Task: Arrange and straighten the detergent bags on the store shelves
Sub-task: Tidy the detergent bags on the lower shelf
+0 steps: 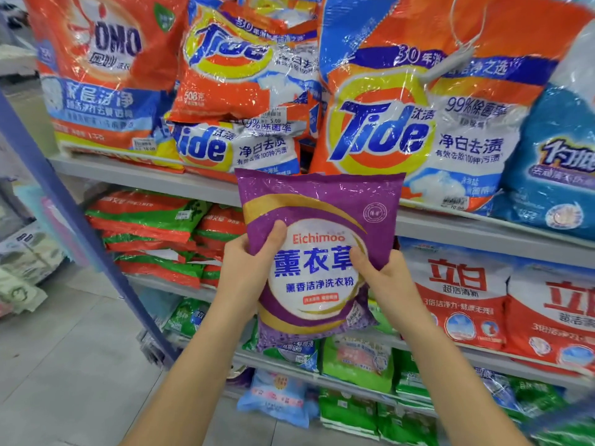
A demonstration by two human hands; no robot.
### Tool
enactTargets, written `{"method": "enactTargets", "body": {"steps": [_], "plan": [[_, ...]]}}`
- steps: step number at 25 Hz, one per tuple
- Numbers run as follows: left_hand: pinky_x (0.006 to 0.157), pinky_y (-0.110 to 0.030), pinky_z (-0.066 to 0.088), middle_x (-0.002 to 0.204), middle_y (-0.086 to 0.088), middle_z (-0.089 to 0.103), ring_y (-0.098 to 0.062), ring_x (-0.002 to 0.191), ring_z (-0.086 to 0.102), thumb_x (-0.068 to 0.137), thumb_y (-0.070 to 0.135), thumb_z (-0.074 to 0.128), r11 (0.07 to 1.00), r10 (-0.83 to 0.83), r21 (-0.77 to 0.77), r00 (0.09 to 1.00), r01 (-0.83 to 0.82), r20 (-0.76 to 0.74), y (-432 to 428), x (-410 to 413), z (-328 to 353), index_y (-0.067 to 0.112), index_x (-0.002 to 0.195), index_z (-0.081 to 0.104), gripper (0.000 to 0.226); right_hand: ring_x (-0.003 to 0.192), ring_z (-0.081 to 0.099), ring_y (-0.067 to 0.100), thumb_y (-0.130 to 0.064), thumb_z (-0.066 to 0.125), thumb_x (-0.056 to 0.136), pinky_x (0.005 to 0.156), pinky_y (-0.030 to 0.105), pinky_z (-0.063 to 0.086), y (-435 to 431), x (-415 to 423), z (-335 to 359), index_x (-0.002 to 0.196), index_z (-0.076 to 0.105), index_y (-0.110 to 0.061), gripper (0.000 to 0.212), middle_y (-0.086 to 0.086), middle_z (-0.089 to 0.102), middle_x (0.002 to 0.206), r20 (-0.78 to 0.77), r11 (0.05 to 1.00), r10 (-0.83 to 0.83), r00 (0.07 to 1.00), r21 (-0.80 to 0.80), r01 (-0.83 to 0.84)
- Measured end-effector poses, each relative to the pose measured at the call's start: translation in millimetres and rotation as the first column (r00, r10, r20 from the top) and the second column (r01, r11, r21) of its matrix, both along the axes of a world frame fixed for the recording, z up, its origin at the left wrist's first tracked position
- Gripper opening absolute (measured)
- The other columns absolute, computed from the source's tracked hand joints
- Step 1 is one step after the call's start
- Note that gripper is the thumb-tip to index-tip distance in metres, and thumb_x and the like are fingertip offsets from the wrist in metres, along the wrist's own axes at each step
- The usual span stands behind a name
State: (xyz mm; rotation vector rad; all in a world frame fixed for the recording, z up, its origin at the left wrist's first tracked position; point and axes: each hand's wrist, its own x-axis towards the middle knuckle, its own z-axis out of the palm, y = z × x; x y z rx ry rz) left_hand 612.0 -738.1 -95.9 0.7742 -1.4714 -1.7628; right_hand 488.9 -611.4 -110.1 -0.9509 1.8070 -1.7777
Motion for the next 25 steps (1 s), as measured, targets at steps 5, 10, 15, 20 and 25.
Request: {"method": "enactTargets", "body": {"steps": [5, 10, 15, 20, 25], "plan": [[0.072, -0.041, 0.054, 0.070, -0.003, 0.072, -0.021, 0.069, 0.069, 0.056, 0.062, 0.056, 0.998, -0.026, -0.062, 0.999, 0.029, 0.041, 2.8, -10.8, 5.5, 0.004, 0.076, 0.063, 0.062, 0.067, 0.066, -0.005, -0.028, 0.045, 0.089, 0.058, 0.007, 0.047, 22.6, -5.2, 14.5, 0.081, 0.061, -0.019, 0.020, -0.019, 0.071, 0.068, 0.084, 0.999, 0.032, 0.996, 0.009, -0.033], [0.072, -0.029, 0.058, 0.088, 0.004, 0.074, -0.014, 0.084, 0.070, 0.052, 0.058, 0.077, 0.961, -0.265, 0.048, 0.957, 0.272, -0.121, 21.9, -29.8, -5.9, 0.013, 0.110, 0.059, 0.075, 0.073, 0.069, 0.007, -0.041, 0.052, 0.076, 0.065, 0.024, 0.054, 53.5, -15.5, 24.3, 0.085, 0.058, -0.018, 0.025, -0.010, 0.073, 0.071, 0.279, 0.986, -0.097, 0.955, -0.107, 0.132], [0.072, -0.033, 0.057, 0.087, 0.003, 0.074, -0.013, 0.082, 0.070, 0.016, 0.055, 0.089, 0.837, -0.542, 0.081, 0.840, 0.541, -0.009, 90.0, -54.3, -46.6, 0.013, 0.112, 0.055, 0.110, 0.078, 0.071, 0.011, -0.034, 0.046, 0.088, 0.064, 0.024, 0.057, 119.3, -40.4, 32.9, 0.095, 0.063, -0.016, 0.026, -0.002, 0.075, 0.082, 0.358, 0.940, -0.178, 0.917, -0.215, 0.266], [0.060, -0.007, 0.047, 0.072, 0.025, 0.070, 0.009, 0.067, 0.065, 0.036, 0.019, 0.090, 0.742, -0.659, -0.101, 0.748, 0.663, 0.078, 178.6, -94.4, -31.3, 0.023, 0.093, 0.053, 0.068, 0.068, 0.069, 0.009, -0.020, 0.053, 0.088, 0.055, 0.021, 0.054, 245.0, -83.6, 46.6, 0.086, 0.068, -0.012, 0.018, 0.000, 0.074, 0.077, 0.213, 0.954, -0.278, 0.937, -0.052, 0.295], [0.063, -0.004, 0.045, 0.075, 0.026, 0.070, 0.011, 0.070, 0.063, 0.036, 0.030, 0.078, 0.649, -0.739, -0.160, 0.667, 0.743, 0.096, 303.0, -133.5, -37.2, 0.021, 0.096, 0.056, 0.065, 0.075, 0.066, 0.019, -0.035, 0.057, 0.080, 0.063, 0.032, 0.049, 384.2, -107.8, 49.0, 0.091, 0.068, -0.014, 0.027, 0.003, 0.074, 0.089, 0.092, 0.913, -0.406, 0.909, 0.071, 0.401]]}}
